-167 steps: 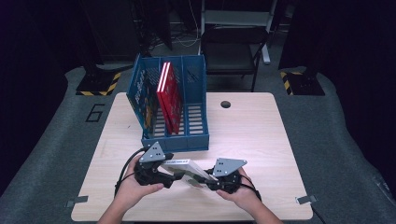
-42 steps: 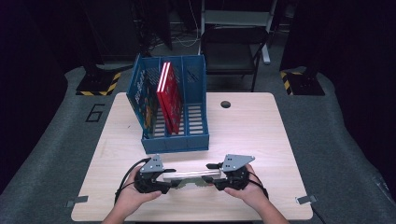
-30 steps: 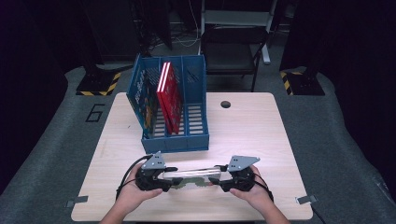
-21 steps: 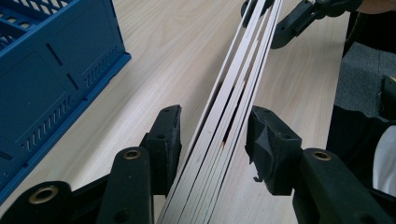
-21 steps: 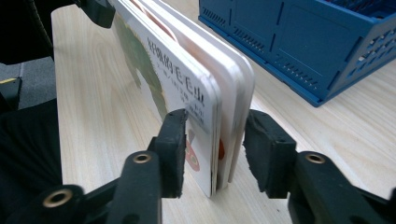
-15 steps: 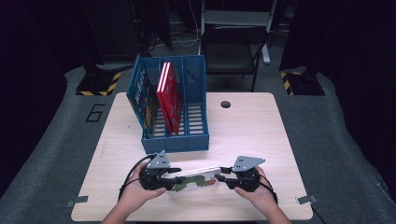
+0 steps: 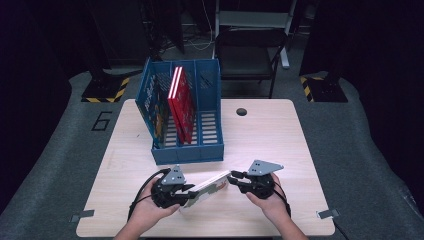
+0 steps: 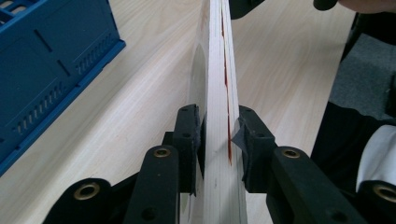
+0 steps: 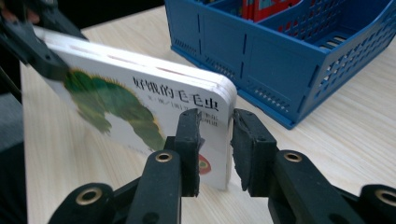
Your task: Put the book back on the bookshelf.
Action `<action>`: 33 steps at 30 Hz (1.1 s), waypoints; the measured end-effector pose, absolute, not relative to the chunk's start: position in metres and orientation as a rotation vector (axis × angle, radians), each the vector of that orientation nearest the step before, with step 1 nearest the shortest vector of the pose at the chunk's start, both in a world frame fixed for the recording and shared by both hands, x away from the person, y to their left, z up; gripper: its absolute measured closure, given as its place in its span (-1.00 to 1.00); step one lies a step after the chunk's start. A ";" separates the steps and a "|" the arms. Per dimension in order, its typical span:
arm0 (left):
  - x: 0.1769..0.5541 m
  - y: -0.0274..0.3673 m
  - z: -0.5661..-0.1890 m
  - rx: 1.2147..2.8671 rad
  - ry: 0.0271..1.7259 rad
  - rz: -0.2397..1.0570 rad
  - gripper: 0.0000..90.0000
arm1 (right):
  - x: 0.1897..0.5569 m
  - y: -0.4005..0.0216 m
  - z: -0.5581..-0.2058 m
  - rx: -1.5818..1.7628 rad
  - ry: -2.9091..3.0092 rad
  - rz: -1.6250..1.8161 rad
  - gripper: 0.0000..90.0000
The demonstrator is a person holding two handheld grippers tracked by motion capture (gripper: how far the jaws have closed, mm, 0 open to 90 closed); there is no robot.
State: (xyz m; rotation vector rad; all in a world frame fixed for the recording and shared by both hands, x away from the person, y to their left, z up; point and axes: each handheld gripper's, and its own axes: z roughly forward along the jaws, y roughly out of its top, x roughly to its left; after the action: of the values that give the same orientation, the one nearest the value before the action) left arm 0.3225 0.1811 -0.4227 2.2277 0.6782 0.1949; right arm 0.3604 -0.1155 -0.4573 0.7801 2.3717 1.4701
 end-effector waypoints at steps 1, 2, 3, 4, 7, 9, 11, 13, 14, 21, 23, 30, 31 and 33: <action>0.322 0.181 -0.422 2.237 0.690 0.202 0.63 | 0.362 -0.115 -0.458 0.780 2.371 1.475 0.59; 0.322 0.182 -0.421 2.244 0.694 0.206 0.65 | 0.363 -0.113 -0.459 0.795 2.370 1.485 0.57; 0.321 0.182 -0.421 2.245 0.697 0.217 0.67 | 0.364 -0.111 -0.461 0.793 2.375 1.478 0.56; 0.320 0.182 -0.421 2.243 0.710 0.211 0.68 | 0.364 -0.110 -0.461 0.791 2.377 1.474 0.54; 0.318 0.183 -0.420 2.241 0.749 0.210 0.68 | 0.364 -0.103 -0.462 0.786 2.380 1.462 0.51; 0.317 0.183 -0.419 2.249 0.756 0.207 0.69 | 0.365 -0.102 -0.462 0.774 2.386 1.464 0.50; 0.316 0.182 -0.418 2.260 0.757 0.212 0.68 | 0.366 -0.103 -0.463 0.771 2.392 1.476 0.50; 0.316 0.180 -0.418 2.262 0.762 0.211 0.68 | 0.367 -0.103 -0.463 0.779 2.399 1.486 0.48; 0.316 0.180 -0.418 2.264 0.767 0.215 0.68 | 0.367 -0.102 -0.463 0.783 2.398 1.485 0.47; 0.321 0.169 -0.416 2.297 0.763 0.218 0.63 | 0.368 -0.102 -0.465 0.786 2.407 1.478 0.46; 0.324 0.166 -0.415 2.285 0.773 0.195 0.58 | 0.367 -0.103 -0.465 0.788 2.406 1.483 0.46; 0.329 0.154 -0.418 2.291 0.807 0.187 0.56 | 0.367 -0.103 -0.466 0.788 2.408 1.487 0.46; 0.330 0.153 -0.418 2.292 0.806 0.193 0.56 | 0.366 -0.103 -0.466 0.794 2.406 1.489 0.46; 0.331 0.150 -0.418 2.292 0.817 0.180 0.56 | 0.366 -0.103 -0.467 0.793 2.407 1.488 0.46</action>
State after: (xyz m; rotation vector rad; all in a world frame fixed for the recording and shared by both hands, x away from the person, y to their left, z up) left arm 0.3308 0.1503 -0.4183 2.2922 0.8174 0.1805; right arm 0.3663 -0.1034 -0.4665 0.7934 2.4072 1.4879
